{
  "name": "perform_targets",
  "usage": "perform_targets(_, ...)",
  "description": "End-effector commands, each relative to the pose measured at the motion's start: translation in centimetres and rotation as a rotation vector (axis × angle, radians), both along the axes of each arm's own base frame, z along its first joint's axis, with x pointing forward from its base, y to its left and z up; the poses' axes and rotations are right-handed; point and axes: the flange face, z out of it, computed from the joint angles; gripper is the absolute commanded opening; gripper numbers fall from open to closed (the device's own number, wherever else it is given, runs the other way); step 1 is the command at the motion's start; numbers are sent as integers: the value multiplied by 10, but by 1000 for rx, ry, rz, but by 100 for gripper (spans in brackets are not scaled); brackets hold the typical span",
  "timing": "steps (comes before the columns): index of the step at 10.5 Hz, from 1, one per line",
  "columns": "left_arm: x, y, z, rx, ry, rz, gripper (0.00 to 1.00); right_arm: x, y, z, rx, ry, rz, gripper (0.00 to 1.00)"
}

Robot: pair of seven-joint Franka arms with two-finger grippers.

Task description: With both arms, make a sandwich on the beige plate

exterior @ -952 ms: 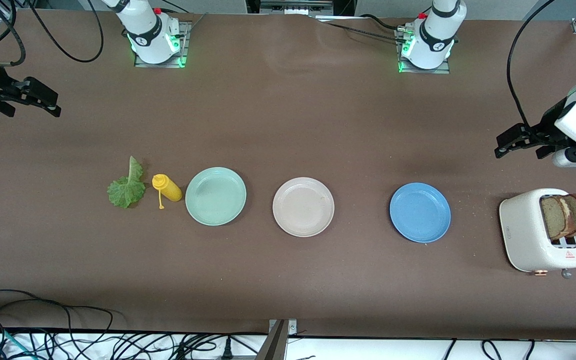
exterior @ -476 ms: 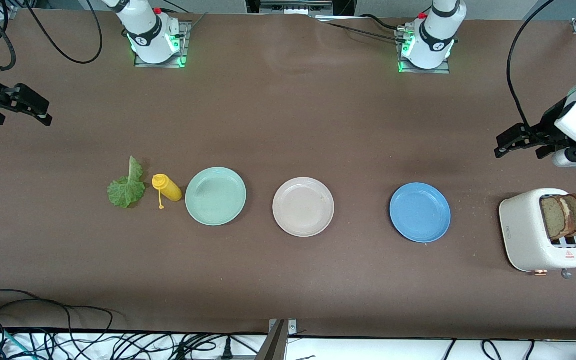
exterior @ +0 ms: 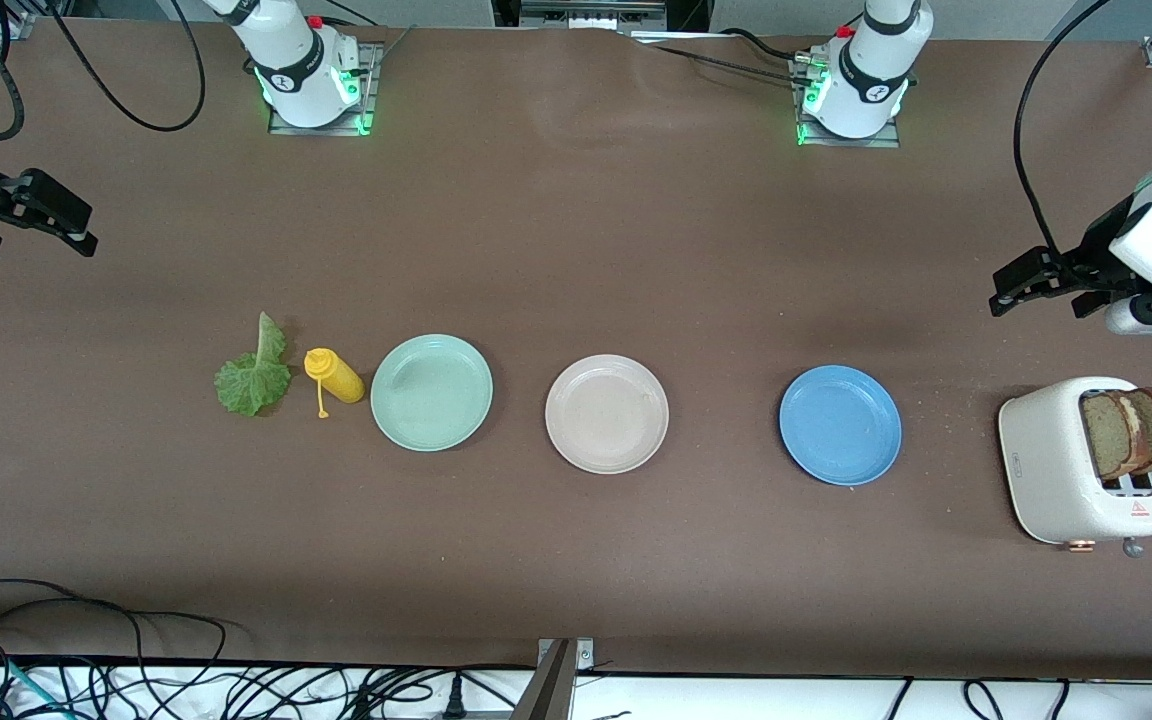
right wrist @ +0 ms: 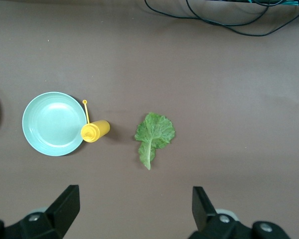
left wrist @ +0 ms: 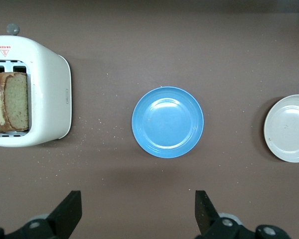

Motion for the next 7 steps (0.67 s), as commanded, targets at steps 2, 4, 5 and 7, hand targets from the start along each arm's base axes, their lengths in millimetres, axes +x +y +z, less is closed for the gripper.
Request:
perform_targets(2,-2,1,7,19,4,10,100,-2,3,7,1,1,23,100)
perform_targets(4,-2,1,7,27,3,6,100,-2,5,7,1,4,24,100)
perform_targets(5,-2,-1,7,30,3,-2,100,-3,7,7,-1,4,29,100)
perform_targets(7,-2,-1,7,30,3,-5,100,-3,8,8,-4,3,37,100)
